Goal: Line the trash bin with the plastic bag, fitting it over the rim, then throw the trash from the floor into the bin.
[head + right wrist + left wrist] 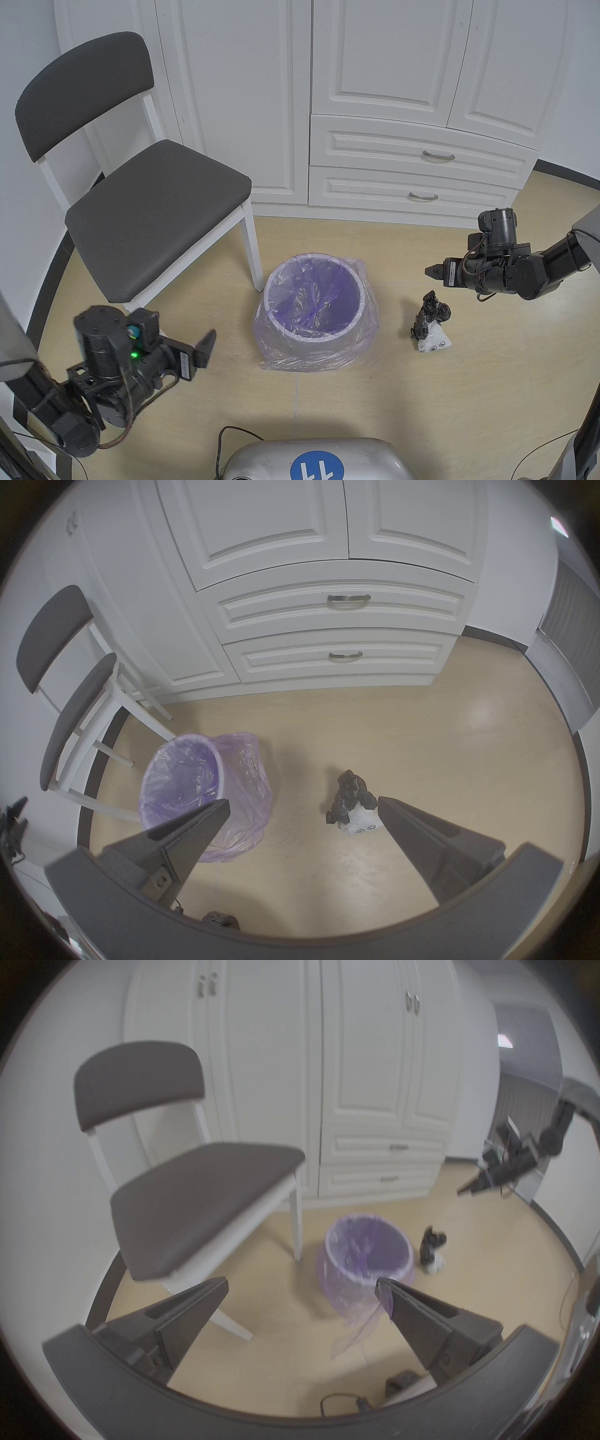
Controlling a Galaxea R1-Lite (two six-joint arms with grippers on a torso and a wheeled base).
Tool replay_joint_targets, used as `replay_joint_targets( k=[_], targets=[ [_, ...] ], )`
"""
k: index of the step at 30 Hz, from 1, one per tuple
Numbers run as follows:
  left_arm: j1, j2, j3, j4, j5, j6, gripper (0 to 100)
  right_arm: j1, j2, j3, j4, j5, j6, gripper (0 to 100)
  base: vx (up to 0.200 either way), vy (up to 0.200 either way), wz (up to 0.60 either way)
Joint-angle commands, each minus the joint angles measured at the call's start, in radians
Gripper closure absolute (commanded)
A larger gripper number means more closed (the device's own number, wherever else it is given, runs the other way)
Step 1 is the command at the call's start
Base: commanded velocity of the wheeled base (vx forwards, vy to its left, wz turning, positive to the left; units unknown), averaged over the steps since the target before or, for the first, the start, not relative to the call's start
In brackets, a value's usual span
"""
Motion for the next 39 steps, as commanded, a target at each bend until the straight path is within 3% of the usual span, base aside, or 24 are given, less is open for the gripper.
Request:
replay_joint_targets(
  k=[1,4,7,19,33,39],
  targets=[
    [0.004,0.415,-0.056,-0.082,-0.017,0.058,0,-0.001,0.004,0.032,-0.048,-0.001,-0.017,0,0.0,0.0,0.0],
    [0.084,0.534,-0.179,-0.07,-0.141,0.177,0,-0.016,-0.004,0.026,-0.048,-0.003,-0.017,0,0.0,0.0,0.0],
    [0.095,0.604,-0.288,-0.027,-0.21,0.2,0,-0.035,-0.025,0.028,-0.048,-0.003,-0.019,0,0.0,0.0,0.0],
    [0.144,0.713,-0.774,0.407,-0.221,0.208,0,-0.1,-0.137,0.046,-0.05,0.007,-0.019,0,0.0,0.0,0.0],
    [0.159,0.859,-1.182,0.685,-0.216,0.246,0,-0.151,-0.136,0.032,-0.053,0.011,-0.017,0,0.0,0.0,0.0],
    [0.161,0.911,-1.284,0.728,-0.209,0.25,0,-0.16,-0.127,0.037,-0.088,0.011,-0.017,0,0.0,0.0,0.0]
  ],
)
